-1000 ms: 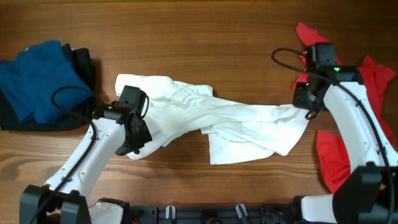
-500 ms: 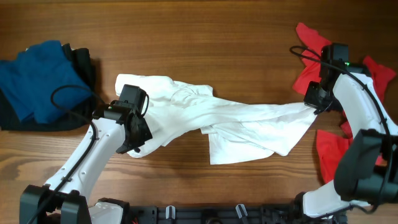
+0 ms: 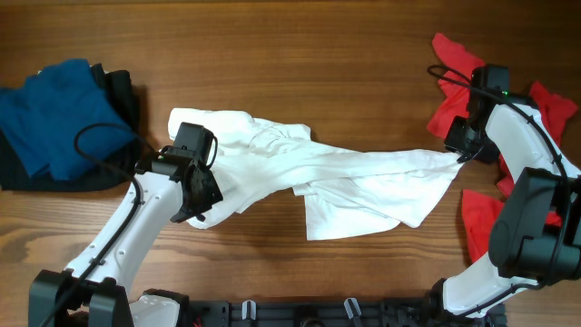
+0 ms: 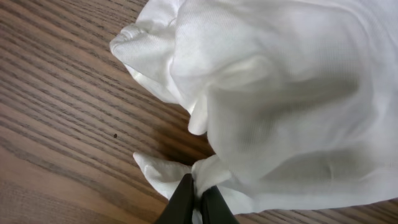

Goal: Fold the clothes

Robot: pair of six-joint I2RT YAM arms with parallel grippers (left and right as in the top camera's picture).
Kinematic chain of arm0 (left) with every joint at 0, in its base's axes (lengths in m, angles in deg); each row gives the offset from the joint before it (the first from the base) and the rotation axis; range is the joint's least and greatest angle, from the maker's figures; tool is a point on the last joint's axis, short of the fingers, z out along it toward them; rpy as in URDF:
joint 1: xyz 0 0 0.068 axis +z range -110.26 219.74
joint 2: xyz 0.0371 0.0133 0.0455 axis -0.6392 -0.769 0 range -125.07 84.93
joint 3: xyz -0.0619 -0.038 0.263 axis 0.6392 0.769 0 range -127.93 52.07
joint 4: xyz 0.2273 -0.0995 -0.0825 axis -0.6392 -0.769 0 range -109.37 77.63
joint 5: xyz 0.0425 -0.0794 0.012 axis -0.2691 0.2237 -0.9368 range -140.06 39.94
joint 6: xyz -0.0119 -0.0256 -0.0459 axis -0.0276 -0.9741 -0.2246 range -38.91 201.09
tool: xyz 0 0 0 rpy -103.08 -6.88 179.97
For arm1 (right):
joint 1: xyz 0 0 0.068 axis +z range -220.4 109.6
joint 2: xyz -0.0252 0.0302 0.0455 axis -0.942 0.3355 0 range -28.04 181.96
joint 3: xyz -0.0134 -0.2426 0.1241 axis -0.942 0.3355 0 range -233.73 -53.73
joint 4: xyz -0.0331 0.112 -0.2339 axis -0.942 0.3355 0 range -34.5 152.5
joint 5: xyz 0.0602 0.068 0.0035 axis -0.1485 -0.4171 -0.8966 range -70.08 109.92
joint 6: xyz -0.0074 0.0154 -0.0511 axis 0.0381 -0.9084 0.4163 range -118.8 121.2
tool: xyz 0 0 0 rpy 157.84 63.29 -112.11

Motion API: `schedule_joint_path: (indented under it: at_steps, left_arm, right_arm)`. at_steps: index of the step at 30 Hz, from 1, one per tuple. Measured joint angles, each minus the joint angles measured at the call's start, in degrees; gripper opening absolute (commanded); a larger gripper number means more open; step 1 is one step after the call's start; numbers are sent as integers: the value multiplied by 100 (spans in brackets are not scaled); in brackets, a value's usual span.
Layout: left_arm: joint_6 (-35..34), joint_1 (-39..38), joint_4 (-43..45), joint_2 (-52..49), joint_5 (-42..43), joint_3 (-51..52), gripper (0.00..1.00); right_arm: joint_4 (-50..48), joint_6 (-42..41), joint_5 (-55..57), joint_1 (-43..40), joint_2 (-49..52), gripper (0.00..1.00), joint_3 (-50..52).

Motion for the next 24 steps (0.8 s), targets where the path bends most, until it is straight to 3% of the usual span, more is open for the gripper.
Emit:
schedule_joint_path:
  at_steps: [13, 24]
  left_arm:
    - [0, 0, 2, 0, 0, 0, 4]
    - [0, 0, 2, 0, 0, 0, 4]
  right_arm:
    - [-114, 90, -278, 0, 299, 65, 2]
    - [-98, 107, -295, -2, 605, 63, -9]
